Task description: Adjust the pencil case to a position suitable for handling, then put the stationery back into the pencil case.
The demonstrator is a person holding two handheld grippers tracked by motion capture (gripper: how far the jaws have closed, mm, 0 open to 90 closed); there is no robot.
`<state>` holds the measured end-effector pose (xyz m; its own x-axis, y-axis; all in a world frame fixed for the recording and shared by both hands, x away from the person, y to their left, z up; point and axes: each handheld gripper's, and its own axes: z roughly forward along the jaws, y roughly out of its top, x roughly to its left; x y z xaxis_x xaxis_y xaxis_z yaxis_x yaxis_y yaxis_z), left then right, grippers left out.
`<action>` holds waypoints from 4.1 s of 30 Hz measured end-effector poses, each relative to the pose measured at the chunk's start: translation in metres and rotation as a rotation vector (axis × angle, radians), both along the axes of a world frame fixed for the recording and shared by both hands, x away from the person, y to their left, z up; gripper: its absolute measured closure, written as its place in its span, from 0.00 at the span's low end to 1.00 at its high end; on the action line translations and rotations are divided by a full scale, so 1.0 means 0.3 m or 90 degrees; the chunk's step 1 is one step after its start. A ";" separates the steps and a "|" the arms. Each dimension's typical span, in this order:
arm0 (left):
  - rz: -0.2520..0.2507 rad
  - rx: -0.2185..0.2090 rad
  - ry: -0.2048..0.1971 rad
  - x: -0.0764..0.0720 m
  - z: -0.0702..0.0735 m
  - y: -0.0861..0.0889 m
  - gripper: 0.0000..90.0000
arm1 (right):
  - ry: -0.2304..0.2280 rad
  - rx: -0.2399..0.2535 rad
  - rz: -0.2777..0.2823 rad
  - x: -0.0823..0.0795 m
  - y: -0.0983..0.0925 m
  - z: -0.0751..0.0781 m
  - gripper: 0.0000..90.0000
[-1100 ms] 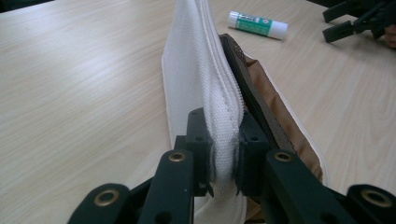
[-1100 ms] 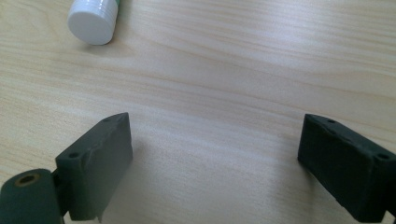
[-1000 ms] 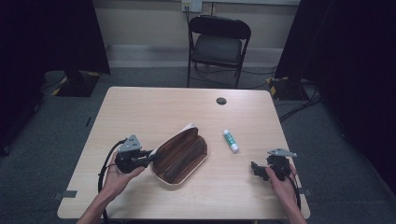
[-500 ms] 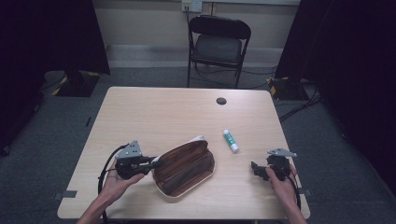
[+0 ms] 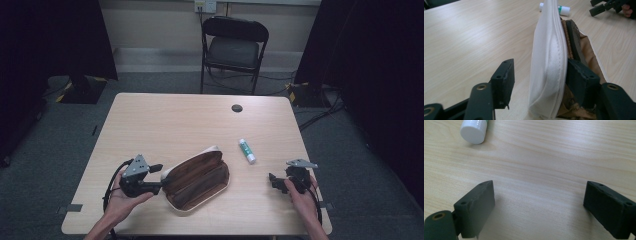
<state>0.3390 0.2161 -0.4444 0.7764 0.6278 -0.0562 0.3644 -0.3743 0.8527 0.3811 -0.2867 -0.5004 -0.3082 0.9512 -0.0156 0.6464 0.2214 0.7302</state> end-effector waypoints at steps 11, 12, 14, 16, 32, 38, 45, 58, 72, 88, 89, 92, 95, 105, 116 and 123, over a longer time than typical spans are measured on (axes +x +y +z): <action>0.014 0.050 0.021 0.003 -0.036 0.002 0.78 | 0.000 0.000 0.000 0.000 0.000 0.000 0.10; 0.016 0.048 0.024 0.005 -0.036 0.007 0.79 | -0.001 0.000 0.000 0.000 0.001 0.000 0.10; 0.025 0.049 0.024 0.008 -0.036 0.014 0.79 | -0.001 0.000 0.001 -0.001 0.001 0.000 0.10; 0.033 0.053 0.021 0.012 -0.033 0.021 0.79 | -0.002 0.000 0.004 -0.001 0.001 0.000 0.10; 0.063 0.058 0.019 0.046 -0.029 0.051 0.87 | -0.002 0.000 0.005 -0.001 0.001 0.000 0.10; 0.080 0.049 0.017 0.068 -0.028 0.055 0.87 | -0.001 0.000 0.005 -0.001 0.001 0.000 0.10; 0.105 0.029 0.005 0.100 -0.028 0.048 0.86 | -0.001 0.000 0.005 -0.001 0.001 0.000 0.10; 0.110 -0.008 0.020 0.050 -0.032 0.117 0.60 | 0.000 0.000 0.010 -0.002 0.002 0.000 0.10; 0.160 0.011 0.051 0.085 -0.038 0.171 0.31 | 0.000 -0.001 0.010 -0.002 0.002 0.000 0.10; 0.227 0.028 0.097 0.093 -0.119 0.294 0.21 | 0.012 0.005 0.041 0.010 0.011 0.019 0.24; 0.232 0.038 0.102 0.094 -0.126 0.298 0.21 | 0.007 0.005 0.046 0.012 0.015 0.025 0.25; 0.222 0.057 0.114 0.099 -0.143 0.303 0.22 | -0.011 0.042 0.084 0.018 0.027 0.044 0.30; 0.222 0.080 0.112 0.105 -0.158 0.301 0.22 | -0.023 0.039 0.113 0.039 0.050 0.063 0.34; 0.223 0.119 0.079 0.113 -0.192 0.273 0.10 | -0.035 0.050 0.166 0.151 0.155 0.102 0.39; 0.237 0.124 0.087 0.121 -0.196 0.273 0.00 | -0.008 0.026 0.188 0.229 0.231 0.069 0.49; 0.235 0.120 0.090 0.122 -0.197 0.273 0.00 | 0.001 0.014 0.191 0.239 0.242 0.041 0.55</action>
<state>0.3757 0.2980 -0.5035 0.4909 0.8712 -0.0043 0.6116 -0.3411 0.7138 0.4529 -0.2140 -0.4880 -0.5750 0.8182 0.0053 0.5563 0.3862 0.7358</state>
